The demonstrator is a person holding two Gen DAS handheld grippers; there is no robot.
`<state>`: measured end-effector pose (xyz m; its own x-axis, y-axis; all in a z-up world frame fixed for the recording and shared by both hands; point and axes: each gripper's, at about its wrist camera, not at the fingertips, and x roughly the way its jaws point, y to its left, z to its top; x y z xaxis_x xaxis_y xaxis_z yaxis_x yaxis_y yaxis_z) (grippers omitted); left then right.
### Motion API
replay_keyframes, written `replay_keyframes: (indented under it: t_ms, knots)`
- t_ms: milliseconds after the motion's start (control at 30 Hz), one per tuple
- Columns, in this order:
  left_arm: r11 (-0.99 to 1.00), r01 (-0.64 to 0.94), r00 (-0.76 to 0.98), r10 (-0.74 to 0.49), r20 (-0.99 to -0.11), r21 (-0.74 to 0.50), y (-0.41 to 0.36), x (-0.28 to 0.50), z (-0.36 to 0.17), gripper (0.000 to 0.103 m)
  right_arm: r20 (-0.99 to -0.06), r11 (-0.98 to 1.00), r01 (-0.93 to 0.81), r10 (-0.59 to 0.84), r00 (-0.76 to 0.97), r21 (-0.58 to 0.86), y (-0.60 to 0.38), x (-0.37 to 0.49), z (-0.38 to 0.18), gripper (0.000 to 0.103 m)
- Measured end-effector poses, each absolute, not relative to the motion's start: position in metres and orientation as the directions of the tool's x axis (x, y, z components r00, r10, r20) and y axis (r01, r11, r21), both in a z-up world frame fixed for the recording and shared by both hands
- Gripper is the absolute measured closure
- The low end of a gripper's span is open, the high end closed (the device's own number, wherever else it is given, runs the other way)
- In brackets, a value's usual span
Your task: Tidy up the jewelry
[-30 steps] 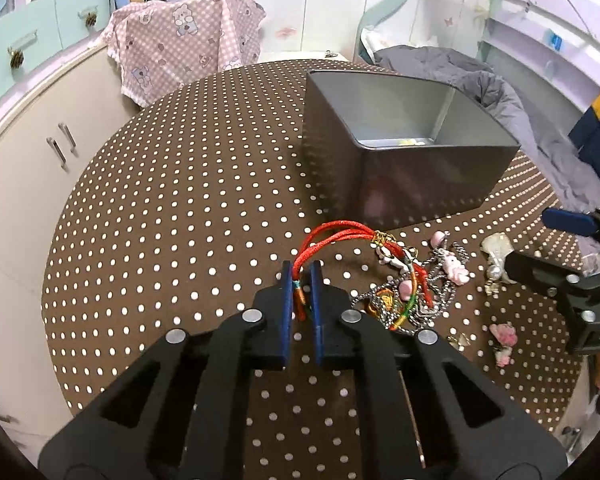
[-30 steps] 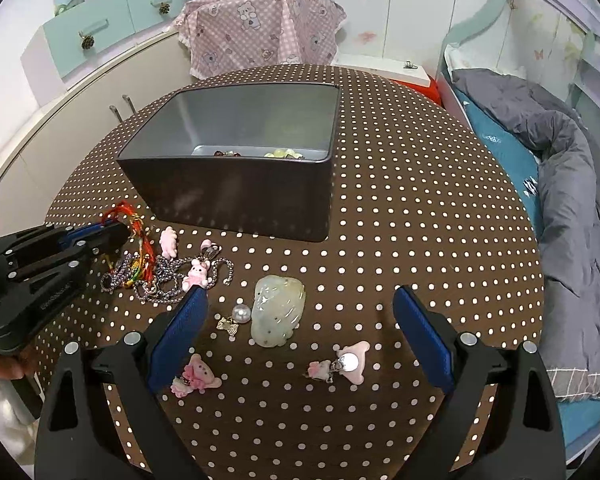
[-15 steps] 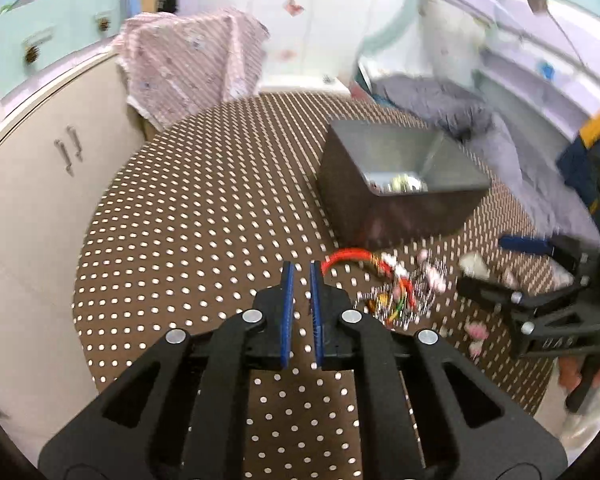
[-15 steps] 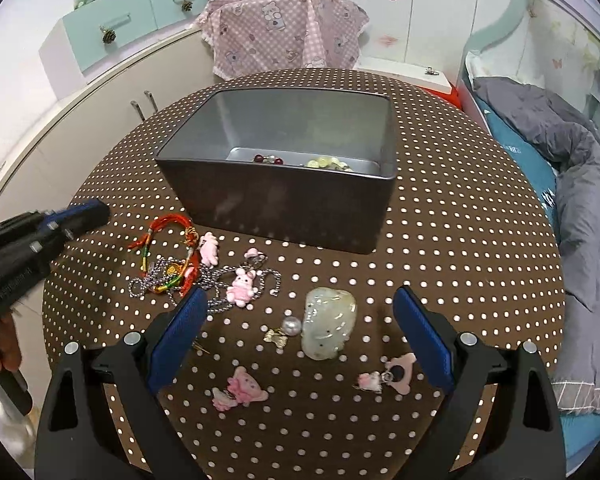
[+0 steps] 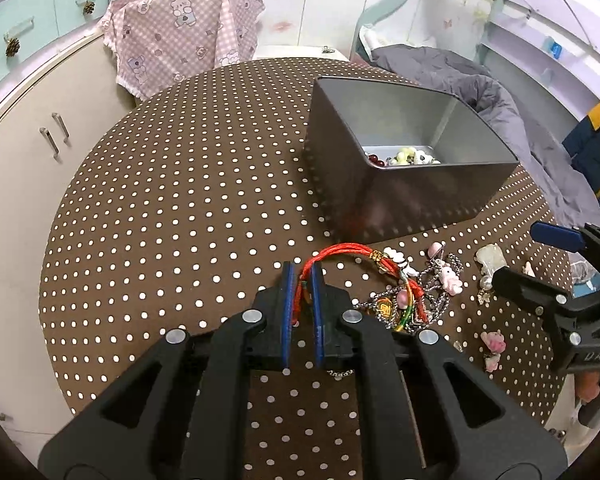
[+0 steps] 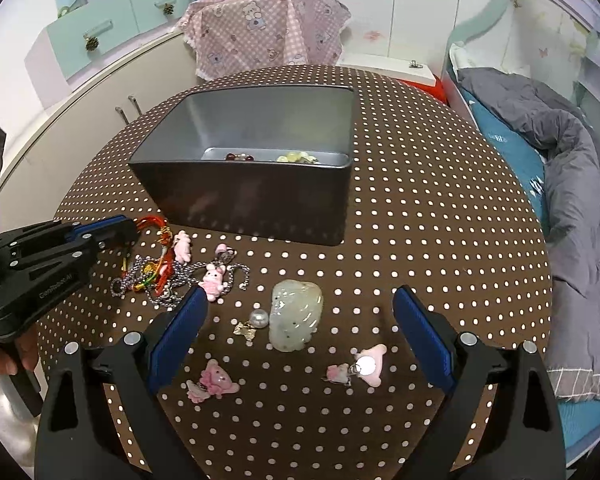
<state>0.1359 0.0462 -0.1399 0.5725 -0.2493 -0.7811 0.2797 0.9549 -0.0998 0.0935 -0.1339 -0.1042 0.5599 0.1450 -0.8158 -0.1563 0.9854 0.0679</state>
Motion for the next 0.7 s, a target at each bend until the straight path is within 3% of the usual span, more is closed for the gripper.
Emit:
replay_keyframes:
  t_ms: [67, 133, 300, 433, 467, 500, 600, 700]
  knots:
    - [0.957, 0.279, 0.567, -0.230, -0.791, -0.079, 0.047, 0.136, -0.141, 0.088, -0.817, 0.986, -0.153, 0.146, 0.558, 0.072, -0.134, 0.093, -0.105, 0.013]
    - [0.964, 0.256, 0.581, -0.211, -0.786, -0.070, 0.050, 0.137, -0.140, 0.027, -0.818, 0.984, -0.159, 0.153, 0.554, 0.076, -0.133, 0.093, -0.106, 0.013]
    - [0.948, 0.282, 0.608, -0.294, -0.737, -0.146, 0.055, 0.133, -0.129, 0.025, -0.818, 0.981, -0.178, 0.159, 0.552, 0.071, -0.128, 0.093, -0.106, 0.013]
    - [0.940, 0.340, 0.620, -0.257, -0.742, -0.042, 0.040, 0.140, -0.139, 0.025, -0.818, 0.982, -0.172, 0.160, 0.553, 0.075, -0.129, 0.093, -0.106, 0.013]
    - [0.940, 0.341, 0.622, -0.224, -0.750, 0.003, 0.035, 0.142, -0.144, 0.026, -0.818, 0.982, -0.171, 0.160, 0.553, 0.077, -0.129, 0.093, -0.106, 0.013]
    - [0.936, 0.351, 0.588, -0.210, -0.781, 0.012, 0.031, 0.148, -0.152, 0.034, -0.818, 0.983, -0.168, 0.156, 0.553, 0.075, -0.130, 0.093, -0.106, 0.013]
    - [0.926, 0.378, 0.601, -0.236, -0.764, 0.012, 0.033, 0.145, -0.149, 0.092, -0.819, 0.985, -0.158, 0.147, 0.554, 0.070, -0.133, 0.092, -0.106, 0.013]
    - [0.908, 0.413, 0.606, -0.215, -0.766, 0.072, 0.029, 0.141, -0.151, 0.097, -0.819, 0.985, -0.156, 0.146, 0.554, 0.070, -0.133, 0.094, -0.105, 0.013]
